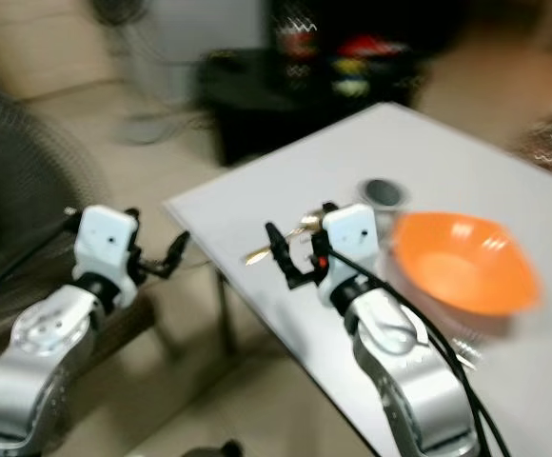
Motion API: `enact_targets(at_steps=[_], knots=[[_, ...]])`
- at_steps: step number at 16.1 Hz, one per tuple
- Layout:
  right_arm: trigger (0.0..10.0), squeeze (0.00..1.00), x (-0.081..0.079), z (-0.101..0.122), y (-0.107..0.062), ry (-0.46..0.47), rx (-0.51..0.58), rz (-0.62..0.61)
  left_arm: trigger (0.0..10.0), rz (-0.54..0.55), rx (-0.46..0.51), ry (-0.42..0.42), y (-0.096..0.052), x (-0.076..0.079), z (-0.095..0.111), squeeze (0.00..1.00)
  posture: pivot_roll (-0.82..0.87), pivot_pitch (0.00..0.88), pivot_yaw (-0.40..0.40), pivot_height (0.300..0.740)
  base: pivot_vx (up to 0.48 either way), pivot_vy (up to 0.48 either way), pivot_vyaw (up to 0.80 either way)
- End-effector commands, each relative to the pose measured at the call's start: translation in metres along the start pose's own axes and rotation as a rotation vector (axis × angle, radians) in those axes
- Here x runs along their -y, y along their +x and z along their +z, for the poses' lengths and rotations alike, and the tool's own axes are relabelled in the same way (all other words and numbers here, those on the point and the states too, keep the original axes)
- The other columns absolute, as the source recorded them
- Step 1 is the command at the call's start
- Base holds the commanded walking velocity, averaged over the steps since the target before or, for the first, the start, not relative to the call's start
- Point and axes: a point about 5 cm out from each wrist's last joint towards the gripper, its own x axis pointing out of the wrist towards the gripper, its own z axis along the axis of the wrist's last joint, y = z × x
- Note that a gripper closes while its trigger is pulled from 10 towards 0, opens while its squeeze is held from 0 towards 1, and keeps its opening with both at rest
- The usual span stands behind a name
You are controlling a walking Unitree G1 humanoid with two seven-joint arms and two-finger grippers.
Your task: Setting the table
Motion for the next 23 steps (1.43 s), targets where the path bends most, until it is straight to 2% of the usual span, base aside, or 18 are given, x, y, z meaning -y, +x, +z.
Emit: enact_targets(at_steps=[1,2,5,6,8,14,16,19,23], knots=[[10.0,1.0,0.0,0.002,0.0,0.002,0.008,0.004,10.0,0.014,0.014,-0.012,-0.001,-0.003,0.003,0.0,0.09,0.0,0.025,0.74,0.0,0.0,0.8],[10.0,1.0,0.0,0.0,0.0,0.011,0.002,0.0,10.0,0.045,0.004,-0.026,0.0,-0.007,0.002,0.0,0.08,0.0,0.036,0.74,0.0,0.0,0.8],[10.0,1.0,0.001,0.002,0.001,0.014,0.01,-0.012,10.0,0.013,0.02,-0.01,0.001,-0.005,0.005,0.0,0.08,0.0,0.027,0.74,0.0,0.0,0.8],[10.0,1.0,-0.001,0.004,0.005,0.034,0.033,-0.004,10.0,0.048,0.008,-0.016,0.003,-0.009,0.002,0.0,0.08,0.0,0.035,0.74,0.0,0.0,0.8],[10.0,1.0,-0.004,0.008,0.006,0.053,0.049,0.013,10.0,0.01,0.039,-0.001,0.005,-0.003,0.01,0.0,0.09,0.0,0.026,0.74,0.0,0.0,0.8],[10.0,1.0,0.006,-0.011,0.012,0.029,-0.052,-0.041,10.0,0.148,0.031,-0.042,-0.001,-0.02,0.006,0.0,0.11,0.0,0.009,0.74,0.0,0.0,0.8],[10.0,1.0,0.008,-0.008,0.013,0.045,-0.045,-0.042,10.0,0.147,0.057,-0.014,-0.002,-0.019,0.011,0.0,0.12,0.0,0.001,0.74,0.0,0.0,0.8],[10.0,1.0,0.004,-0.011,0.013,0.047,-0.052,-0.012,10.0,0.179,0.049,-0.019,-0.005,-0.021,0.007,0.0,0.12,0.0,0.006,0.74,0.0,0.0,0.8],[10.0,1.0,0.001,-0.012,0.014,0.059,-0.059,0.004,10.0,0.163,0.047,-0.02,-0.004,-0.021,0.007,0.0,0.12,0.0,0.014,0.74,0.0,0.0,0.8]])
